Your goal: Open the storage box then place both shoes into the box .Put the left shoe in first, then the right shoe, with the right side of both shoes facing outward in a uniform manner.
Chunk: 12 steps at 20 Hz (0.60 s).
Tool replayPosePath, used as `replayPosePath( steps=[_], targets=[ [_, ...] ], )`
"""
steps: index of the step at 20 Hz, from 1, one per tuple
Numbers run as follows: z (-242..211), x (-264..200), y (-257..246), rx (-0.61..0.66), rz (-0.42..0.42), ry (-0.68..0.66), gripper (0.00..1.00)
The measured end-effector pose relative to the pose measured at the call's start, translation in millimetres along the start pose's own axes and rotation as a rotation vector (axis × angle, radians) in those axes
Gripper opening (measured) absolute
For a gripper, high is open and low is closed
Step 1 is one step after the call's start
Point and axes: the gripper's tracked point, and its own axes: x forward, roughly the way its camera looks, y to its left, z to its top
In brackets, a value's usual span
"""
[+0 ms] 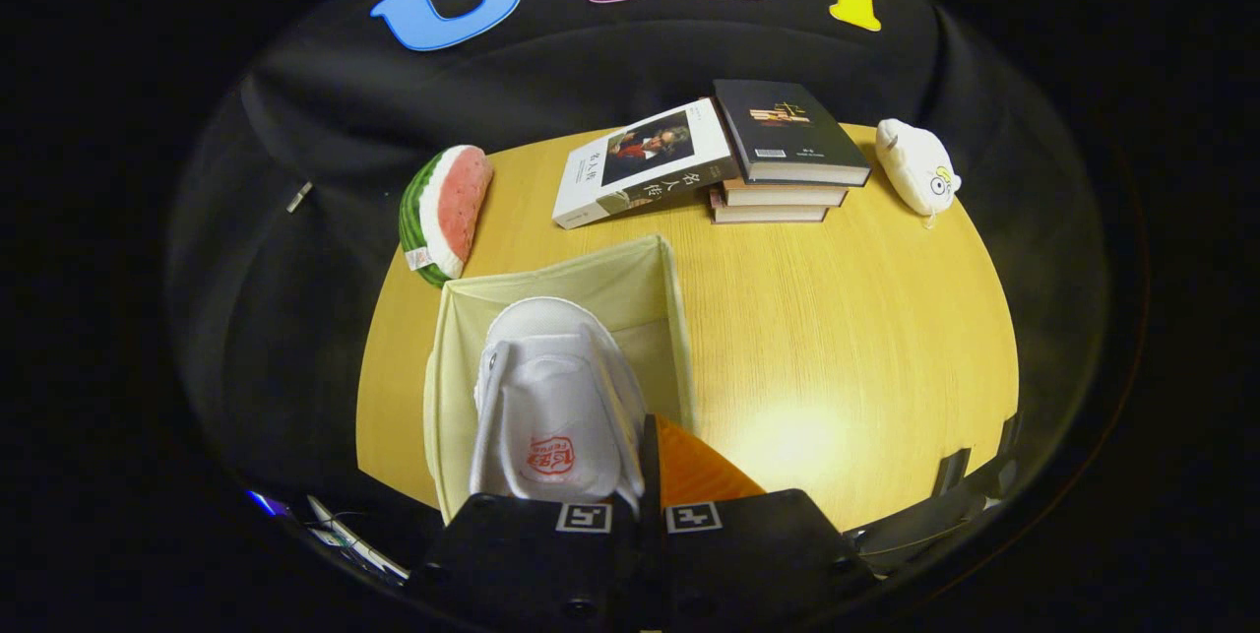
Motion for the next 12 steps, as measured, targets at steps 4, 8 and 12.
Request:
replayPosePath(
  steps=[4, 8, 12],
  targets=[
    [1.4, 23.7, -11.8, -0.010, -0.102, -0.003, 0.06],
    [6.3, 35.0, -17.0, -0.001, -0.155, -0.036, 0.07],
    [9.3, 28.7, 5.8, -0.063, -0.076, -0.074, 0.38]
  ],
)
